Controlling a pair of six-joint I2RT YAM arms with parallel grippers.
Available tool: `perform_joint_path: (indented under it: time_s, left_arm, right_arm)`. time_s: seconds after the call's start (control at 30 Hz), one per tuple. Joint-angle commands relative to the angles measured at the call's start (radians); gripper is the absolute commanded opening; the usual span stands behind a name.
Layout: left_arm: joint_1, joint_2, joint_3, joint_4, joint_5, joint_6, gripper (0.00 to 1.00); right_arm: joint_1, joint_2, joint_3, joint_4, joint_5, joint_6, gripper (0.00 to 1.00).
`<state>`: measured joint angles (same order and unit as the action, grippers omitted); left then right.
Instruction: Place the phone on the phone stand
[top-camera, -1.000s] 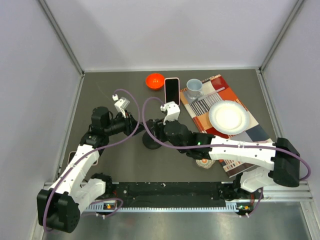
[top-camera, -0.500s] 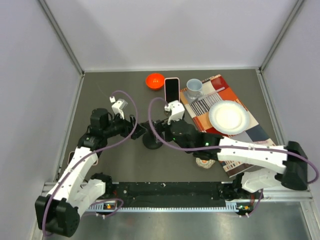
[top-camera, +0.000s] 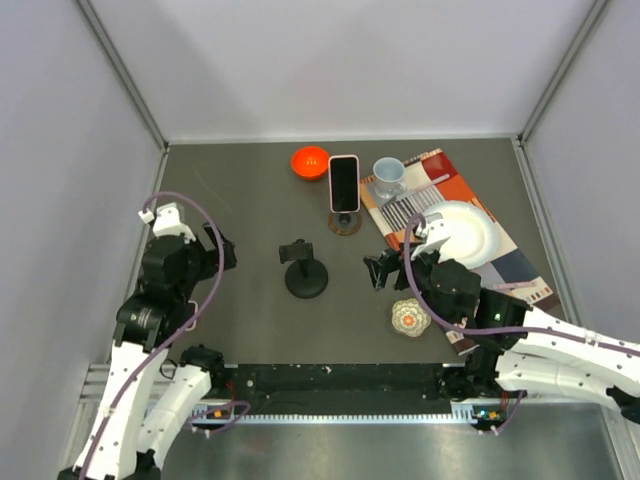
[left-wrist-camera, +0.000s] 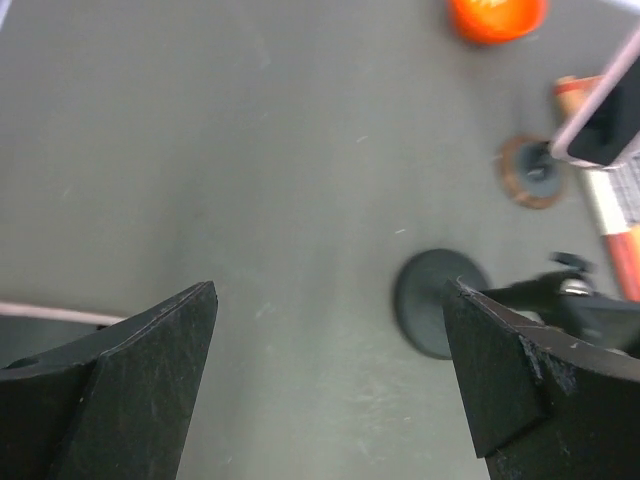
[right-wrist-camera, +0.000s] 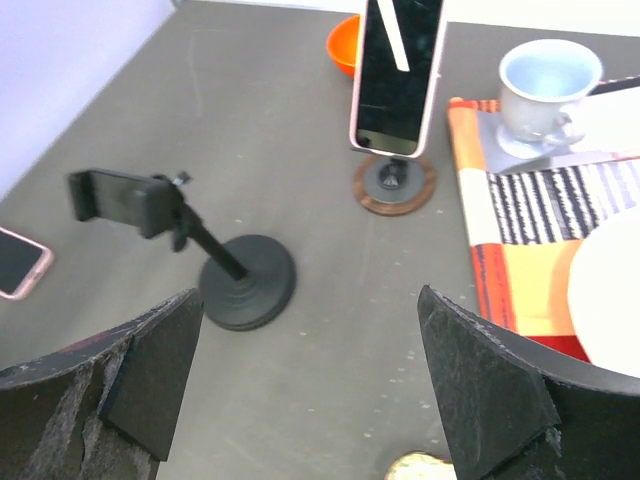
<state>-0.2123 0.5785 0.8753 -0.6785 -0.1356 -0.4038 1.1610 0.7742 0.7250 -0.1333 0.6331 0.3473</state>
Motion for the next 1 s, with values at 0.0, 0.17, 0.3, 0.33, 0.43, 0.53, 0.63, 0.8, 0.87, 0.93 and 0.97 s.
perform_joint_path:
  time_s: [0.0, 0.17, 0.3, 0.33, 0.43, 0.53, 0.63, 0.8, 0.87, 0.93, 0.97]
  left_arm:
    - [0.023, 0.104, -0.019, -0.139, -0.220, -0.096, 0.99]
    - [0.337, 0.234, -0.047, -0.125, -0.030, -0.288, 0.99]
    - [0.468, 0.311, -0.003, -0.237, -0.119, -0.371, 0.99]
    - [0.494, 0.319, -0.002, -0.245, -0.125, -0.397, 0.99]
    - [0.596, 0.380, -0.019, -0.269, -0.084, -0.453, 0.99]
    - [0.629, 0.411, -0.077, -0.213, -0.021, -0.501, 0.99]
    - [0.637, 0.444, -0.111, -0.193, -0.025, -0.549, 0.99]
    - [0.646, 0.511, -0.124, -0.236, -0.087, -0.607, 0.99]
    - [0.654, 0.523, -0.142, -0.237, -0.085, -0.639, 0.99]
    - [0.666, 0.532, -0.156, -0.236, -0.084, -0.670, 0.99]
    - [0.674, 0.537, -0.166, -0.242, -0.085, -0.681, 0.99]
  right_arm:
    - [-0.079, -0.052, -0.062, -0.002, -0.062, -0.096, 0.89]
    - [-0.196, 0.002, -0.118, 0.092, -0.258, -0.128, 0.91]
    - [-0.283, 0.071, -0.104, 0.096, -0.369, -0.107, 0.92]
    - [-0.287, 0.079, -0.105, 0.101, -0.380, -0.103, 0.92]
    - [-0.290, 0.073, -0.130, 0.126, -0.411, -0.103, 0.93]
    - [-0.305, 0.062, -0.168, 0.170, -0.414, -0.091, 0.94]
    - [-0.307, 0.053, -0.187, 0.188, -0.429, -0.079, 0.94]
    - [-0.299, 0.001, -0.222, 0.213, -0.431, -0.070, 0.94]
    - [-0.285, -0.010, -0.231, 0.213, -0.406, -0.076, 0.94]
    - [-0.274, -0.021, -0.236, 0.212, -0.389, -0.085, 0.94]
    - [-0.268, -0.024, -0.236, 0.210, -0.371, -0.087, 0.95]
